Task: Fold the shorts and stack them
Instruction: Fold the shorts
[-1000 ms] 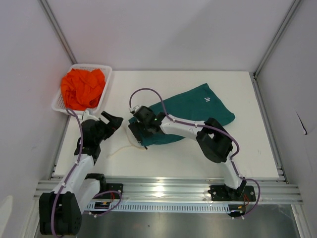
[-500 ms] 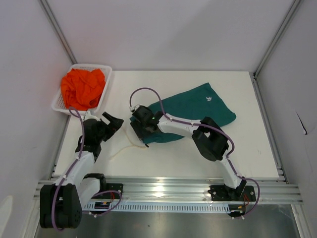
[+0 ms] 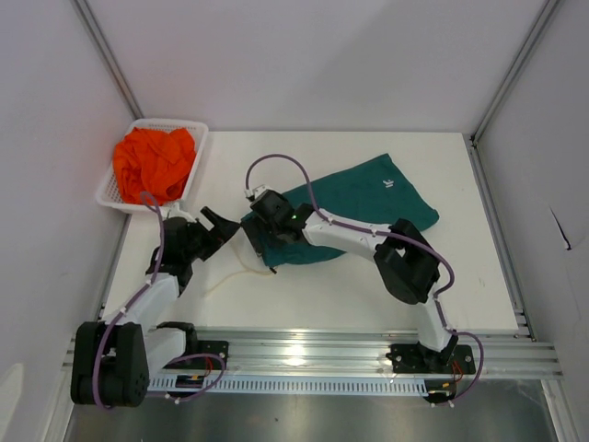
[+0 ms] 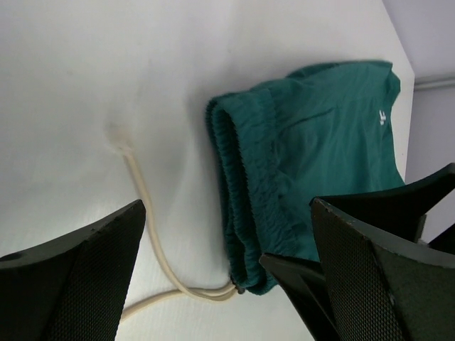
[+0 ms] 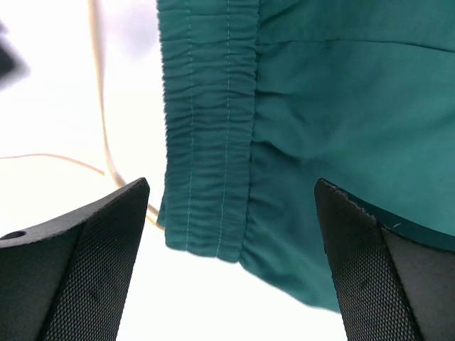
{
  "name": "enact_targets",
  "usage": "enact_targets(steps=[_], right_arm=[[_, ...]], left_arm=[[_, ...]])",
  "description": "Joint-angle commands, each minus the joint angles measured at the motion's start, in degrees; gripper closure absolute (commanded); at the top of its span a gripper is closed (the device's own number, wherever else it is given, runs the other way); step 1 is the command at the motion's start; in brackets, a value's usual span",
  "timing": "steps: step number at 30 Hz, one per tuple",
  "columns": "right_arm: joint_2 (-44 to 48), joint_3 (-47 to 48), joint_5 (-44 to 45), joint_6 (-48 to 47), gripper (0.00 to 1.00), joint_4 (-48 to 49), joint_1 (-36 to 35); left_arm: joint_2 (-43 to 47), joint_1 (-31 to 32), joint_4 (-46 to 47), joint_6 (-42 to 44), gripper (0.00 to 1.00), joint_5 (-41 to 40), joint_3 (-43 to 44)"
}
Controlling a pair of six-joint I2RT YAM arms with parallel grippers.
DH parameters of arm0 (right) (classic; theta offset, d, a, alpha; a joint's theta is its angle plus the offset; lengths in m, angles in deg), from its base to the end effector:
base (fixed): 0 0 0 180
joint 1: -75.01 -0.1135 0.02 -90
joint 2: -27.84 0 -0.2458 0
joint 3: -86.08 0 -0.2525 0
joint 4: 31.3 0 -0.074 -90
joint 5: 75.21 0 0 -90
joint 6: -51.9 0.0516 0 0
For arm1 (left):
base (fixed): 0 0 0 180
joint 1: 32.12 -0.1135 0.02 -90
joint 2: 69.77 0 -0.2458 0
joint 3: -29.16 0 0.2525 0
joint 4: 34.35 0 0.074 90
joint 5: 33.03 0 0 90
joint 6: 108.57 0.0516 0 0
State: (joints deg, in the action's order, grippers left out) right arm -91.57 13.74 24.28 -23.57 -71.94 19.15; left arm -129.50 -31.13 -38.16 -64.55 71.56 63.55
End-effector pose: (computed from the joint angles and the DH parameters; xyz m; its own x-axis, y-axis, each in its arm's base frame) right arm 0.2675 0.3794 0.1773 -0.6210 -0.4749 -0.6235 -0.6240 0.7809 0.0267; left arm 0.2323 -0.0170 0.1574 -0.5086 -0.6872 -0.5187 -0.1857 0.6758 -0.7133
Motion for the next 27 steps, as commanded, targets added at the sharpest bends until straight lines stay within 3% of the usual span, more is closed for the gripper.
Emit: enact_targets(steps=[1, 5, 12, 19, 27], right_arm=[[6.5, -2.2, -0.2, 1.0, 0.01, 4.2, 1.1], [11.6, -6.9, -2.3, 2.6, 0.00, 8.0, 4.8], [12.1, -9.4, -6.9, 2.6, 0.01, 9.2, 7.2], [11.0, -10.4, -1.9, 0.9, 0.01, 10.4, 3.0], [7.9, -9.6, 0.2, 1.5, 0.14, 10.3, 2.8]], left_arm=[[-2.3, 4.1, 3.7, 1.0, 0.01, 1.7, 4.1], [-6.7, 8.0, 0.5, 1.3, 0.01, -0.5, 8.0], [-14.2, 10.7, -6.2, -0.2, 0.01, -3.7, 14.2], [-9.0, 5.7, -2.3, -1.8, 0.01, -1.9, 9.4], [-7.1, 2.3, 4.3, -1.8, 0.01, 5.8, 4.7]])
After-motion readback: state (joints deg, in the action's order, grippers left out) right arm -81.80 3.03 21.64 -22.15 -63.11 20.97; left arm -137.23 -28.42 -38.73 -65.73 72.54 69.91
